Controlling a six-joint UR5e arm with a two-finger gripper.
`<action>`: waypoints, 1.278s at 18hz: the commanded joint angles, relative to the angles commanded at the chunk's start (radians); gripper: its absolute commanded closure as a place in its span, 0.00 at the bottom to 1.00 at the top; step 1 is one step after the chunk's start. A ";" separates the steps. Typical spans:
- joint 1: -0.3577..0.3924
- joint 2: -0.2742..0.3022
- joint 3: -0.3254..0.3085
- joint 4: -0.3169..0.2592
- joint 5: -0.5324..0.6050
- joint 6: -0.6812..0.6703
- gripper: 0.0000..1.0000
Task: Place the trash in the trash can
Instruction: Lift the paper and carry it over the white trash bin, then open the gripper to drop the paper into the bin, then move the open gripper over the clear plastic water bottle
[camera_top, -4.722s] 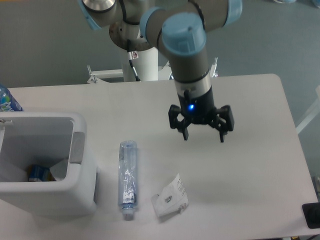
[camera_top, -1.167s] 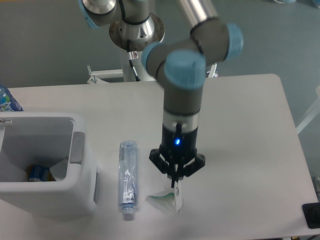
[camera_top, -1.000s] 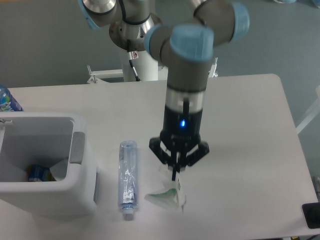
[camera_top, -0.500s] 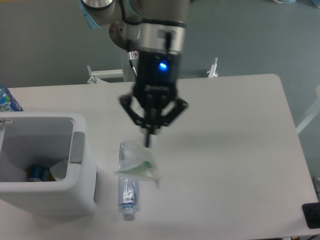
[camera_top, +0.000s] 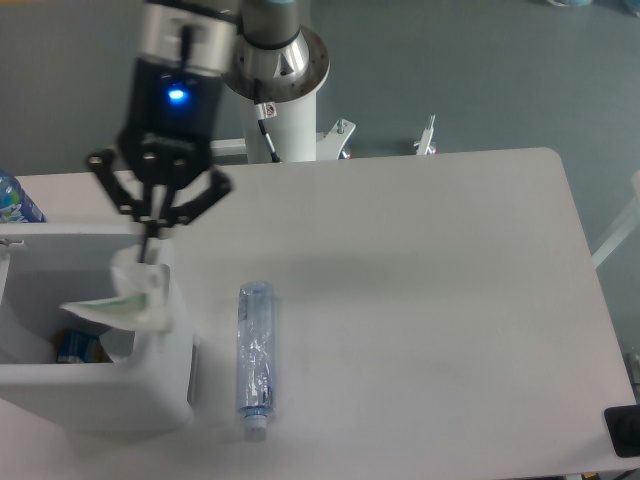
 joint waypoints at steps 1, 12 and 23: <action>-0.026 -0.015 -0.011 0.000 0.002 0.003 1.00; 0.000 -0.032 0.000 0.006 -0.014 0.040 0.00; 0.260 -0.095 0.005 -0.002 -0.084 0.031 0.00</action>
